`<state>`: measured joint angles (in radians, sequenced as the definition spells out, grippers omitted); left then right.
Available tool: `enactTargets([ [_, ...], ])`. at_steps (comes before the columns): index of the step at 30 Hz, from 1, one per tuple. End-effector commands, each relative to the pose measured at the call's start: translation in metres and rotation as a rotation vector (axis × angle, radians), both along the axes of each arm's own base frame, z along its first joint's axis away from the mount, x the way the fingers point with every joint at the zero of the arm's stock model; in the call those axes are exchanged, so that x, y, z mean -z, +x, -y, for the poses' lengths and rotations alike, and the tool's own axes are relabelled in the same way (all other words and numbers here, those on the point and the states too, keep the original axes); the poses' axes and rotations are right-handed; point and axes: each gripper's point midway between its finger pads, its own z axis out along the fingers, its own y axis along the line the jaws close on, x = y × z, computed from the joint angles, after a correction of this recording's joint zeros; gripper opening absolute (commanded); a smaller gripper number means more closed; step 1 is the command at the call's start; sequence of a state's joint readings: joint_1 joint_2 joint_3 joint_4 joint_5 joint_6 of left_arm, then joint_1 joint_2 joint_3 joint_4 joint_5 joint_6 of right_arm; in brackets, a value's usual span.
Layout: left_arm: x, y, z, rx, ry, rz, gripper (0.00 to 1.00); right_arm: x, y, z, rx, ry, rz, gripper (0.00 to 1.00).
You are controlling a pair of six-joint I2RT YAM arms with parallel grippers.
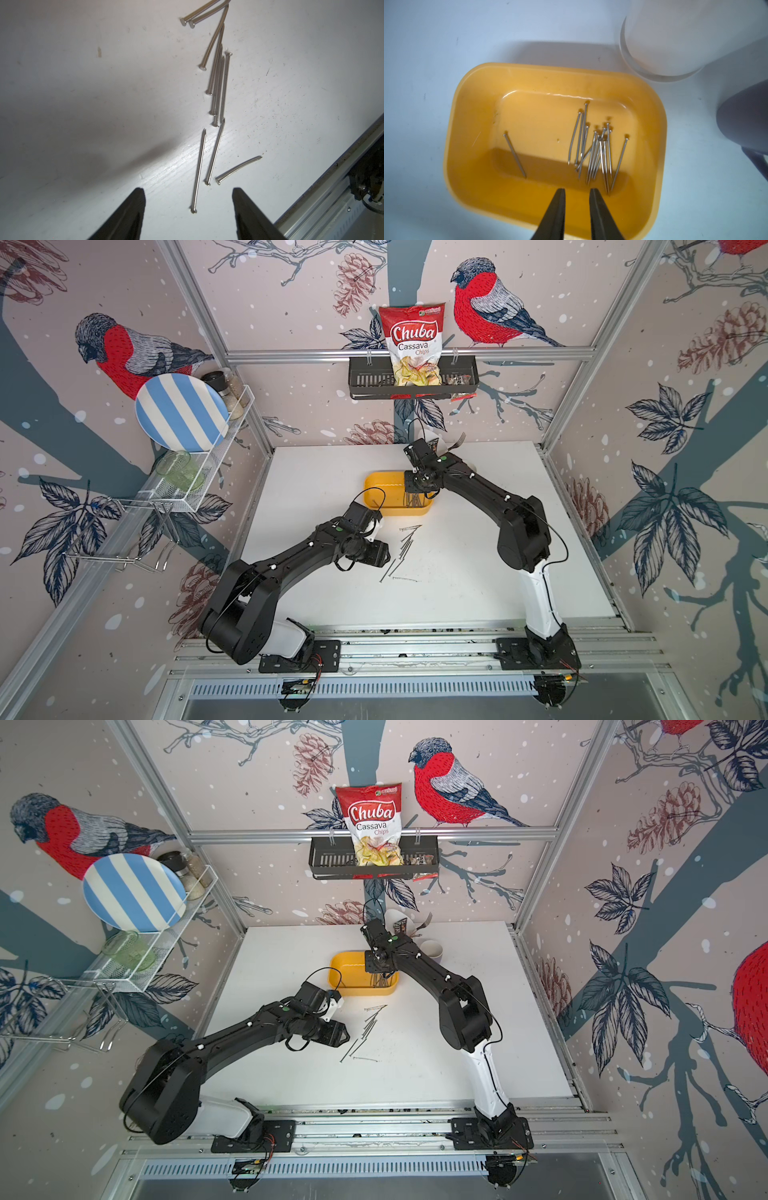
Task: Put the nails on the desktop into the storage box
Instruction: Place the nail in the storage box.
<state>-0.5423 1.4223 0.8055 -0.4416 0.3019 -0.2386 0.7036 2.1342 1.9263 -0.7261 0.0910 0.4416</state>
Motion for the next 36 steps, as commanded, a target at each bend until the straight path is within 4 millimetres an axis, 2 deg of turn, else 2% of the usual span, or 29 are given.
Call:
enactTargets([
  [1, 0.001, -0.002, -0.002, -0.009, 0.019, 0.009, 0.69, -0.015, -0.036, -0.011, -0.133, 0.025, 0.019, 0.30],
  [4, 0.002, 0.000, -0.005, -0.040, 0.021, 0.014, 0.69, -0.008, -0.088, -0.014, -0.259, 0.030, -0.002, 0.38],
  [6, 0.004, 0.002, -0.008, -0.077, 0.012, 0.004, 0.69, 0.003, -0.126, -0.014, -0.345, 0.030, -0.032, 0.43],
  [9, 0.009, 0.008, -0.020, -0.168, -0.034, -0.038, 0.70, 0.022, -0.169, -0.010, -0.426, 0.004, -0.076, 0.46],
  [15, 0.010, 0.019, -0.044, -0.305, -0.128, -0.085, 0.70, 0.053, -0.223, -0.014, -0.550, -0.053, -0.118, 0.47],
  [21, 0.009, 0.018, -0.049, -0.330, -0.152, -0.094, 0.71, 0.083, -0.248, -0.023, -0.661, -0.180, -0.133, 0.50],
  [28, 0.008, 0.018, -0.048, -0.322, -0.162, -0.096, 0.72, 0.099, -0.244, -0.030, -0.706, -0.285, -0.119, 0.55],
  [36, 0.010, 0.018, -0.049, -0.322, -0.164, -0.105, 0.72, 0.114, -0.243, -0.026, -0.749, -0.363, -0.130, 0.55],
])
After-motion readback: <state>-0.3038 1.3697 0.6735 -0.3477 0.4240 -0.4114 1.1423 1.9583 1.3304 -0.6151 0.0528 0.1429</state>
